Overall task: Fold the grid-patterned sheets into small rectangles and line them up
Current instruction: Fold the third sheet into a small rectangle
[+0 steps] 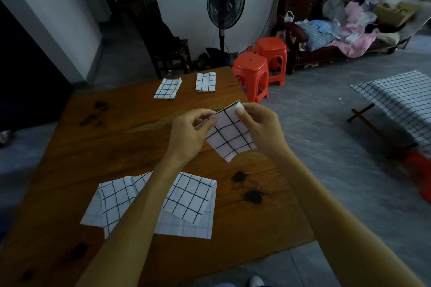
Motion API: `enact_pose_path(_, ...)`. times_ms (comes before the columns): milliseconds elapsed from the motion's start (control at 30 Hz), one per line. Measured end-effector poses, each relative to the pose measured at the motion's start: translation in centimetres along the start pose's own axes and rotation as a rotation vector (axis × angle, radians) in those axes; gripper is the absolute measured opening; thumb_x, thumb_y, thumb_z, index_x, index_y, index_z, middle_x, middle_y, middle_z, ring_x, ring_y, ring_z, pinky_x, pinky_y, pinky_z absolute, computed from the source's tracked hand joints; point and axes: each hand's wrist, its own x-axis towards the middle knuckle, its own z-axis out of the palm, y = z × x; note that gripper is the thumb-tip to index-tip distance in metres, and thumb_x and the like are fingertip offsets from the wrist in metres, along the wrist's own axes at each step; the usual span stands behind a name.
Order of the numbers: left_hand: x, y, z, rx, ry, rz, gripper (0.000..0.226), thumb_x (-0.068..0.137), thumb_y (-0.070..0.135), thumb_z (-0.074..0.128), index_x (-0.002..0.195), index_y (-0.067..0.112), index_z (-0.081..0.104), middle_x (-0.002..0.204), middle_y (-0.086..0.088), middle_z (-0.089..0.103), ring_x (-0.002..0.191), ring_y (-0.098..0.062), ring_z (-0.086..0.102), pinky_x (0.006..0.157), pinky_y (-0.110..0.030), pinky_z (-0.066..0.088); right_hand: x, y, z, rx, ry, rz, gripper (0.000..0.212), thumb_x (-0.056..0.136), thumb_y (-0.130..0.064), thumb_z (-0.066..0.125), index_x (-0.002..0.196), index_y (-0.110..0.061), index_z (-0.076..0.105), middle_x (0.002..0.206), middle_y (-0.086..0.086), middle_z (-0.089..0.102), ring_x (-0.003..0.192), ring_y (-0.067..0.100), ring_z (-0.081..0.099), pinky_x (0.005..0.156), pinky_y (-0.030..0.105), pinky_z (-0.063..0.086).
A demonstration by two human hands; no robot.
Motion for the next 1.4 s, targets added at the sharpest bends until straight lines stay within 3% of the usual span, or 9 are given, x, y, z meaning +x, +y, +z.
enact_pose_path(133,0.0,-0.4,-0.2,0.007,0.025,0.005,0.024,0.089,0.025,0.065,0.113,0.023,0.065,0.104,0.014,0.065,0.097,0.003,0.060,0.077,-0.012,0.050,0.1,0.1,0.0,0.059,0.049,-0.015,0.016,0.096,-0.017,0.058,0.104,-0.009,0.070,0.095,0.001,0.071,0.089,0.012,0.067,0.078,0.023,0.054)
enact_pose_path(267,-0.3,-0.6,-0.6,0.002,0.076,-0.029,0.015,0.087,0.028,0.066,0.101,0.033,0.062,0.092,0.022,0.062,0.088,0.004,0.060,0.072,-0.011,0.049,0.2,0.3,-0.1,0.160,0.061,0.064,0.019,0.099,-0.019,0.054,0.105,-0.009,0.068,0.096,0.009,0.071,0.091,0.021,0.067,0.083,0.038,0.057)
enact_pose_path(433,-0.4,-0.5,-0.6,-0.024,0.107,-0.037,0.009,0.086,0.026,0.068,0.090,0.032,0.064,0.086,0.018,0.065,0.083,0.003,0.060,0.070,-0.009,0.047,0.1,0.2,0.1,0.153,0.059,0.072,0.019,0.098,-0.024,0.055,0.104,-0.013,0.068,0.100,0.014,0.069,0.097,0.031,0.065,0.090,0.044,0.053)
enact_pose_path(533,-0.4,-0.5,-0.7,-0.031,0.109,-0.031,0.007,0.086,0.026,0.068,0.089,0.031,0.064,0.085,0.017,0.065,0.082,0.002,0.061,0.070,-0.009,0.047,0.0,-0.1,0.2,0.140,0.057,0.033,0.019,0.098,-0.023,0.055,0.104,-0.012,0.069,0.098,0.014,0.069,0.092,0.026,0.066,0.088,0.040,0.053)
enact_pose_path(667,-0.4,-0.7,-1.0,-0.022,0.113,-0.025,0.004,0.085,0.025,0.069,0.089,0.026,0.067,0.085,0.014,0.066,0.081,0.000,0.061,0.071,-0.013,0.049,0.0,-0.3,0.0,0.104,0.074,0.016,0.017,0.098,-0.022,0.055,0.109,-0.015,0.066,0.086,-0.005,0.070,0.083,0.009,0.066,0.078,0.024,0.054)
enact_pose_path(833,-0.3,-0.8,-1.1,-0.010,0.105,-0.010,0.005,0.085,0.028,0.068,0.089,0.025,0.067,0.085,0.011,0.068,0.081,-0.002,0.061,0.071,-0.018,0.051,-0.2,0.1,0.0,-0.173,0.078,-0.157,0.019,0.093,-0.013,0.063,0.108,-0.023,0.064,0.090,-0.015,0.063,0.085,0.007,0.065,0.076,0.017,0.053)
enact_pose_path(1100,-0.2,-0.6,-1.3,0.025,0.115,0.016,0.004,0.085,0.024,0.069,0.087,0.026,0.067,0.082,0.017,0.065,0.079,-0.002,0.061,0.067,-0.015,0.050,0.0,0.9,-0.8,-0.471,0.041,-0.234,0.010,0.087,-0.026,0.071,0.091,-0.017,0.068,0.083,-0.010,0.066,0.076,-0.001,0.061,0.069,0.009,0.046)
enact_pose_path(1267,0.2,-0.5,-1.8,0.097,0.094,0.034,0.004,0.085,0.022,0.069,0.087,0.024,0.066,0.081,0.016,0.063,0.080,-0.006,0.061,0.067,-0.012,0.049,0.2,0.4,-1.3,-0.413,-0.014,-0.189,0.008,0.086,-0.022,0.072,0.088,-0.016,0.066,0.081,-0.014,0.064,0.078,-0.008,0.061,0.070,0.006,0.045)
enact_pose_path(1400,0.2,-0.8,-1.8,0.092,0.116,0.015,0.005,0.084,0.025,0.069,0.087,0.022,0.067,0.082,0.013,0.064,0.080,-0.007,0.061,0.068,-0.017,0.050,-0.2,0.1,-1.0,-0.230,0.035,-0.135,0.018,0.089,-0.014,0.068,0.106,-0.018,0.063,0.087,-0.016,0.062,0.080,-0.008,0.061,0.073,0.010,0.049)
